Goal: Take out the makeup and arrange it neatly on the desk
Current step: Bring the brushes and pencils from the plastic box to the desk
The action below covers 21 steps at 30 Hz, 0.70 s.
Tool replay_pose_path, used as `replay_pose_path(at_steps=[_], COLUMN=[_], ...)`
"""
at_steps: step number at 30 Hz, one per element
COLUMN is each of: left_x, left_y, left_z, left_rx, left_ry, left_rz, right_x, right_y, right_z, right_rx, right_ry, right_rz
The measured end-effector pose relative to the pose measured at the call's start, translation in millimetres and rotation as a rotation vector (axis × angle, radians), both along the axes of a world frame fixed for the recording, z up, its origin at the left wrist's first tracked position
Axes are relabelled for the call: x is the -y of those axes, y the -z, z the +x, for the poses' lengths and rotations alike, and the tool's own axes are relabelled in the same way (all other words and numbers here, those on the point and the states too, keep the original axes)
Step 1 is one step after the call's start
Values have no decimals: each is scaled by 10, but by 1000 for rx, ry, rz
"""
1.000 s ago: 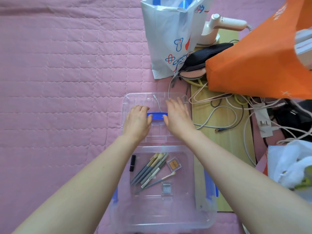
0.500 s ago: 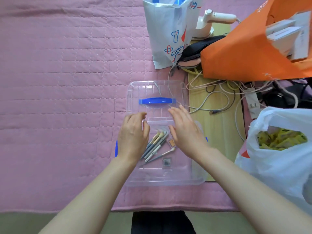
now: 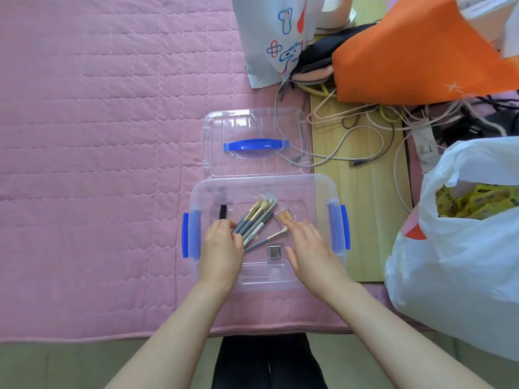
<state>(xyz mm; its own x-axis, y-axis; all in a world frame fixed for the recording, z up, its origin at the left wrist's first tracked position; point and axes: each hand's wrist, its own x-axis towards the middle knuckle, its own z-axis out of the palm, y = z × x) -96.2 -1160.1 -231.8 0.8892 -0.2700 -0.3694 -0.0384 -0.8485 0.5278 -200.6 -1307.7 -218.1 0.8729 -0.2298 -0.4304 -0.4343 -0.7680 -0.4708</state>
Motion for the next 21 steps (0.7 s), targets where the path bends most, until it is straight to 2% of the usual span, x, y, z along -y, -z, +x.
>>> replay_pose_path(at_steps=[4,9,21], left_x=[84,169,278], left_y=[196,357,589], left_z=[105,201,357], left_rx=[-105,-116,-50], left_ry=[-70,-56,171], left_rz=[117,181,404], right_x=[23,86,143], right_y=[224,439,879], right_z=[190,453,719], right_rx=[-141,-270,-275], right_ry=[71,147,242], right_rz=[-9,-93,-279])
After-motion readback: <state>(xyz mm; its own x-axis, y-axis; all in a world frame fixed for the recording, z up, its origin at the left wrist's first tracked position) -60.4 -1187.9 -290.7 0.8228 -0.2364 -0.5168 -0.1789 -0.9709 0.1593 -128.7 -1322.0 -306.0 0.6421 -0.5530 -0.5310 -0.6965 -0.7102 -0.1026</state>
